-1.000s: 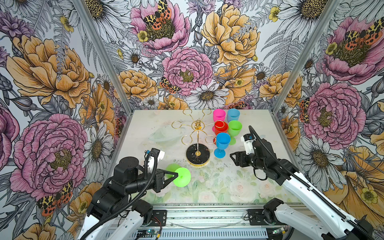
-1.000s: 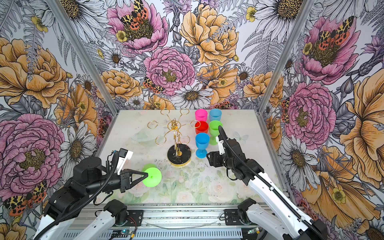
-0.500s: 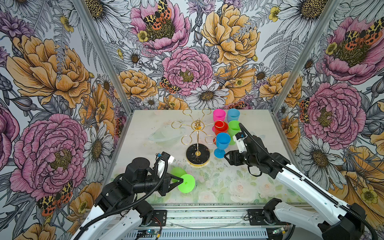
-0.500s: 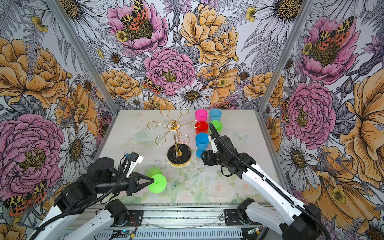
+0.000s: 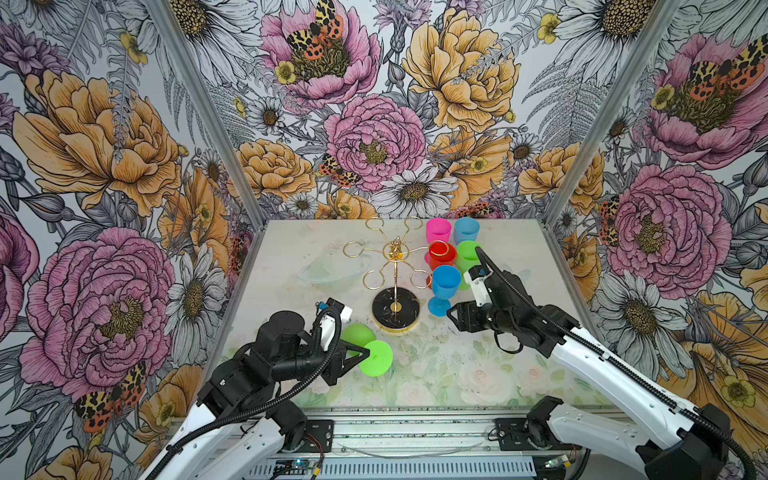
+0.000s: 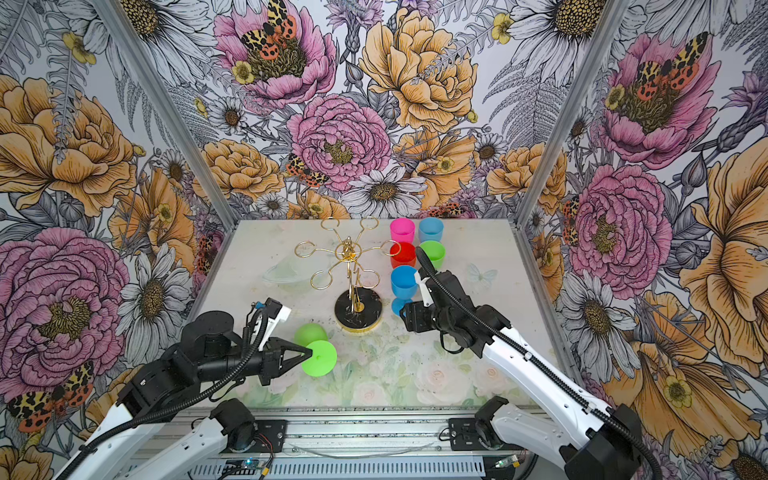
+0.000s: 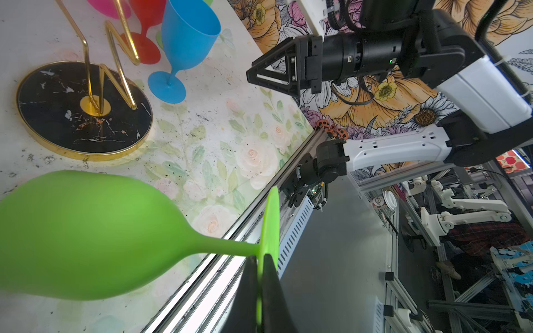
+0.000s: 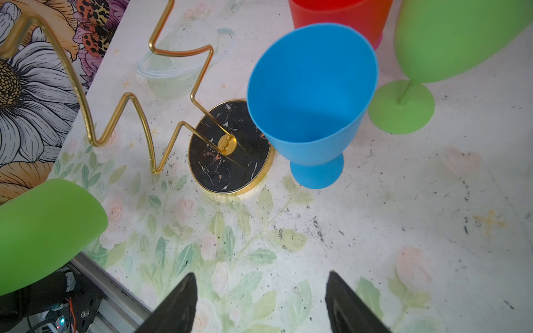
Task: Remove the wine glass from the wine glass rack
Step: 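Swing the green glass upright toward the standing glasses with the left gripper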
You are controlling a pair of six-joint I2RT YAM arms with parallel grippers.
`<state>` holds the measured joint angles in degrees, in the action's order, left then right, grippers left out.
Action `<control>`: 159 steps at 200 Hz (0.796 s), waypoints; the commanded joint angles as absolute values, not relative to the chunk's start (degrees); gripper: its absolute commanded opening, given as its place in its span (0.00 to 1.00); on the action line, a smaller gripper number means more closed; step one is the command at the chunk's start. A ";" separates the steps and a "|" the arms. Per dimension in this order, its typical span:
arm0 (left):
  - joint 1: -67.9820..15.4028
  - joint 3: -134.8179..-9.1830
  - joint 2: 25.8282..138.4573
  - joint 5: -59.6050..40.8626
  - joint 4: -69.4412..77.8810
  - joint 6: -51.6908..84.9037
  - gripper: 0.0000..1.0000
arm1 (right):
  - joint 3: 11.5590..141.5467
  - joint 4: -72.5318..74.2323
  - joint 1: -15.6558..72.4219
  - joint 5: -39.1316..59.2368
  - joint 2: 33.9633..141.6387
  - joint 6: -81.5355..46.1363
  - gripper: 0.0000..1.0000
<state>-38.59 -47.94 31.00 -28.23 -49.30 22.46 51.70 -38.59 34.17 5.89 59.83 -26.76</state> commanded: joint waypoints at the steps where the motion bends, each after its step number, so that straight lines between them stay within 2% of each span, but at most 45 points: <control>1: -40.17 -46.87 30.96 -24.28 -44.63 21.27 0.00 | 53.56 -38.76 34.55 4.57 60.20 -27.51 0.71; 56: -48.76 -47.27 33.76 -13.14 -41.16 20.58 0.00 | 53.33 -39.21 34.55 4.18 59.81 -27.64 0.72; 159: -73.48 -49.57 40.19 10.93 -37.57 12.05 0.00 | 54.23 -40.17 34.55 4.67 60.80 -27.60 0.72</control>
<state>-69.63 -47.40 38.70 2.24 -40.42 16.73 51.72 -39.72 34.17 5.65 60.25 -27.20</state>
